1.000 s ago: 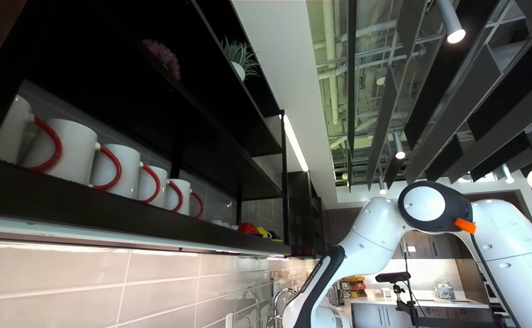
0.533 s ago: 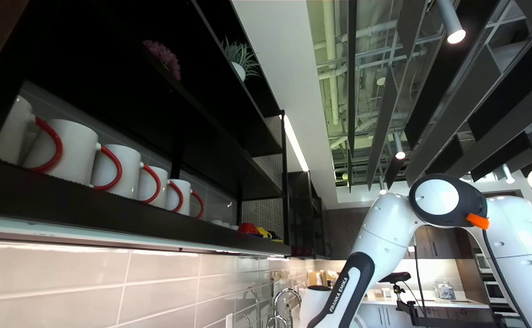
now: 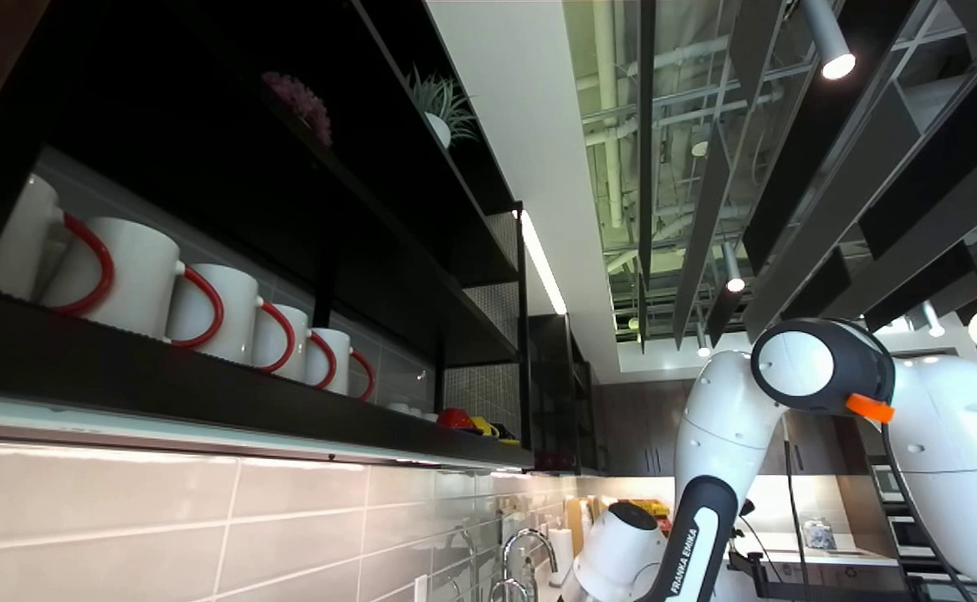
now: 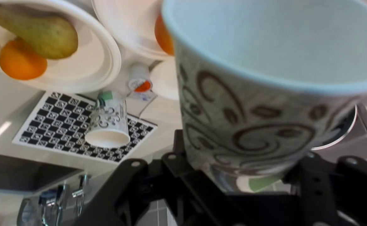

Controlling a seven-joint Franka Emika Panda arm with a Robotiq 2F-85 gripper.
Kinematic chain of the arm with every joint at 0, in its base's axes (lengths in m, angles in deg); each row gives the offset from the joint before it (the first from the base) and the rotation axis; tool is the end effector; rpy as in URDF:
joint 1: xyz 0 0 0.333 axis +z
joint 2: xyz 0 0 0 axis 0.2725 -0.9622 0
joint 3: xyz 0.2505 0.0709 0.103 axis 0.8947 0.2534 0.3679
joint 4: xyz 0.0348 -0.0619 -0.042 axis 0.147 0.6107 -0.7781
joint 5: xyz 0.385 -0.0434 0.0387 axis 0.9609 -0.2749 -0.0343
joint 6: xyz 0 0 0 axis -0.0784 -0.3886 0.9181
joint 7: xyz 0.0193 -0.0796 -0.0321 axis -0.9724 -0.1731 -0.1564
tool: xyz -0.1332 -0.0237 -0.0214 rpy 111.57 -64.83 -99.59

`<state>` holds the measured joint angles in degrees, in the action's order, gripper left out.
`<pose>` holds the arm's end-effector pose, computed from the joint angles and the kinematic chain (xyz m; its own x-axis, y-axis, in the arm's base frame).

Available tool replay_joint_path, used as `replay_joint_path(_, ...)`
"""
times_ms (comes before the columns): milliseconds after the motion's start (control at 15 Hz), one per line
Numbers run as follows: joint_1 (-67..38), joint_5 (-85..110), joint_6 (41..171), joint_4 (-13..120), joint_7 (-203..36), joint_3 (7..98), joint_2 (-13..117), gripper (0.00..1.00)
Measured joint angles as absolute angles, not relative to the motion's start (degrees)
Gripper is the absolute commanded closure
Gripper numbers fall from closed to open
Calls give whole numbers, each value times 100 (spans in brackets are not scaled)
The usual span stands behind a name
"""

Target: Turn the cup upside down, then place it on the shelf

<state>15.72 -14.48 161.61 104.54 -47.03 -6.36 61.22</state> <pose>0.4705 -0.2296 0.2805 0.5701 -0.4921 0.6579 -0.5949 -0.7995 -0.0825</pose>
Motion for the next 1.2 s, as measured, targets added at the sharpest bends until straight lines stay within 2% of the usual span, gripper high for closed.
replay_joint_path(400,3524,-779,17879,10651,-4836,-2665,5797,60)
replay_joint_path(800,5822,-83,18676,11298,-4631,-4454,5389,60)
replay_joint_path(1133,7695,350,19115,11891,-3880,-6036,4335,60)
replay_joint_path(1200,7919,455,19093,11889,-3674,-6241,4081,35)
